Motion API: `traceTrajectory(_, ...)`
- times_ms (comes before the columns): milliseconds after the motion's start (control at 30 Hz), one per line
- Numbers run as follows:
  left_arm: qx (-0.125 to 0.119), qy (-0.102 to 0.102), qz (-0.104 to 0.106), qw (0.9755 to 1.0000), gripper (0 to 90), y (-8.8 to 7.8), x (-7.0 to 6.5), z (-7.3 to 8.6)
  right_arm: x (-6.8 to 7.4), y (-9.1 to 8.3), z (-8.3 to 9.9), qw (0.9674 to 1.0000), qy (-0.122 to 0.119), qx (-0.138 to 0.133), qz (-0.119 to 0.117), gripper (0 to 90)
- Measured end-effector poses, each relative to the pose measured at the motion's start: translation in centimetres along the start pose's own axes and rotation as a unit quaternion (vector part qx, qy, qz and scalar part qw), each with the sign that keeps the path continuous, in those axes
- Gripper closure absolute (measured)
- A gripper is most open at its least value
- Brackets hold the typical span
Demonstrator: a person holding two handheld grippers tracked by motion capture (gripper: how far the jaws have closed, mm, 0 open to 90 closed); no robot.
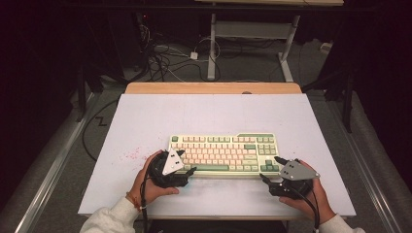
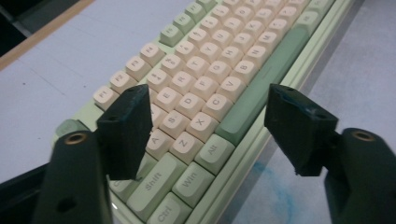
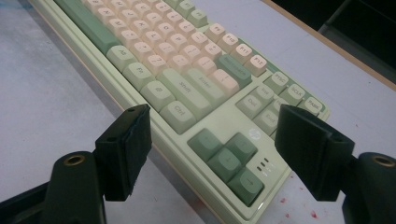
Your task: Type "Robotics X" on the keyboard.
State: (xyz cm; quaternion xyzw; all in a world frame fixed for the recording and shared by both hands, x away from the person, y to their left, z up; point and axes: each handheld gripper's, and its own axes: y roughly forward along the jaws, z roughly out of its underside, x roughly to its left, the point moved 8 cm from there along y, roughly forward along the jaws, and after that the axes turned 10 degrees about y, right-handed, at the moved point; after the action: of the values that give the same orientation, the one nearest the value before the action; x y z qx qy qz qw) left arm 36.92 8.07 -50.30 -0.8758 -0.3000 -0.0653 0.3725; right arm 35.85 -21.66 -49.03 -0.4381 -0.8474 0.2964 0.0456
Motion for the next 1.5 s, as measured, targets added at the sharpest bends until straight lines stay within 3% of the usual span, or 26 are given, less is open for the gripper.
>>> traceTrajectory(133,0.008,-0.001,0.015,0.9999,42.4,0.6,-0.4,-0.1,0.0,-0.1,0.0,1.0000,0.001,-0.001,0.000,27.9)
traceTrajectory(267,0.017,0.004,0.039,0.9991,63.5,1.2,-0.7,-0.2,0.0,0.0,0.0,1.0000,0.000,0.000,0.001,28.0)
traceTrajectory(333,0.032,0.013,0.042,0.9985,71.5,1.7,-0.8,-0.1,0.0,0.0,0.1,1.0000,0.000,0.001,0.000,28.0)
traceTrajectory(500,0.036,0.016,0.053,0.9978,81.9,2.1,-1.0,-0.4,0.0,0.1,0.1,1.0000,-0.002,0.005,0.003,28.0)
traceTrajectory(867,0.030,0.020,0.051,0.9981,83.6,2.1,-0.7,-1.4,0.1,0.3,0.3,1.0000,-0.002,0.009,0.001,28.2)
traceTrajectory(967,0.061,0.032,0.063,0.9957,83.4,3.0,-1.2,-0.9,0.1,0.3,0.3,0.9999,-0.004,0.011,0.000,28.2)
traceTrajectory(1067,0.063,0.042,0.055,0.9955,85.9,3.0,-1.2,-1.0,0.1,0.3,0.3,0.9999,-0.006,0.012,0.000,28.1)
traceTrajectory(1300,0.029,0.028,0.051,0.9979,79.5,1.8,-0.6,-1.8,-0.2,0.1,0.2,1.0000,-0.003,0.006,0.004,28.2)
traceTrajectory(1500,0.014,0.023,0.034,0.9991,67.7,1.0,0.2,-1.7,-0.3,0.0,0.2,1.0000,0.000,0.004,0.007,28.3)
